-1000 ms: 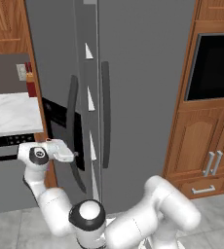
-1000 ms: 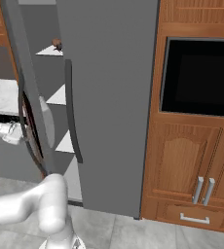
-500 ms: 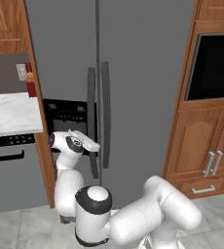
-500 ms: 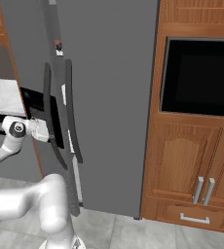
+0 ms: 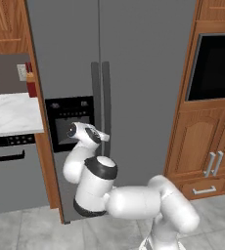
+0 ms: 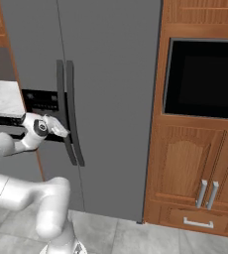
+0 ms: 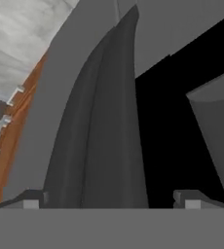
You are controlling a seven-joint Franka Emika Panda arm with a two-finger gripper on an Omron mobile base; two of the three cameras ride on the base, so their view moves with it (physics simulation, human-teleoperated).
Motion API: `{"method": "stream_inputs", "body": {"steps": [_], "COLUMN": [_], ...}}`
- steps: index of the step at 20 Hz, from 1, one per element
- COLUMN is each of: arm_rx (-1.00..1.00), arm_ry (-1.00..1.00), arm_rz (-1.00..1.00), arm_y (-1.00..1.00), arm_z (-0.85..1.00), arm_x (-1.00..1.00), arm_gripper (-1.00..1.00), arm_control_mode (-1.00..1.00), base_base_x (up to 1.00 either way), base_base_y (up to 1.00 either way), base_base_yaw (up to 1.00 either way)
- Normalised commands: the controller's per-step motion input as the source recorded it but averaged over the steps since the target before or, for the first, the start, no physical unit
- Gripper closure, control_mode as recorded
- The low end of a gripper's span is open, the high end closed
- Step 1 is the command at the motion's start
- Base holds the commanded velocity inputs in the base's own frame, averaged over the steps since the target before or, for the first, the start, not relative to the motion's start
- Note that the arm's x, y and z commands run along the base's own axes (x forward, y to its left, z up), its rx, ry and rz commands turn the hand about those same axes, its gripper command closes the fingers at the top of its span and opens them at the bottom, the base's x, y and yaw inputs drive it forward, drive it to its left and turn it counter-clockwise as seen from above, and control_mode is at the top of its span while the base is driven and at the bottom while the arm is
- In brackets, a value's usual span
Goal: There's a fish in the fridge that needs to be moved to the freezer for freezing. Pick up the fish from the fridge, place it on any shelf in the freezer, and close the fridge and freezer doors when done.
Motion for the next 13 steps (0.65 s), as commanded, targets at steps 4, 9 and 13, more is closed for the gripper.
{"method": "stream_inputs", "body": {"steps": [4, 9, 13], "arm_rx": [0.01, 0.00, 0.00], "arm_ry": [0.14, 0.08, 0.01], "arm_rz": [0.10, 0.09, 0.06], "arm_y": [-0.20, -0.15, -0.11], "arm_z": [0.00, 0.00, 0.00], "arm_x": [0.90, 0.91, 0.64], "arm_gripper": [-1.00, -1.00, -1.00], "arm_control_mode": [-1.00, -1.00, -1.00], "base_base_x": [0.00, 0.00, 0.00], "base_base_y": [0.00, 0.00, 0.00], "base_base_yaw": [0.00, 0.00, 0.00]}}
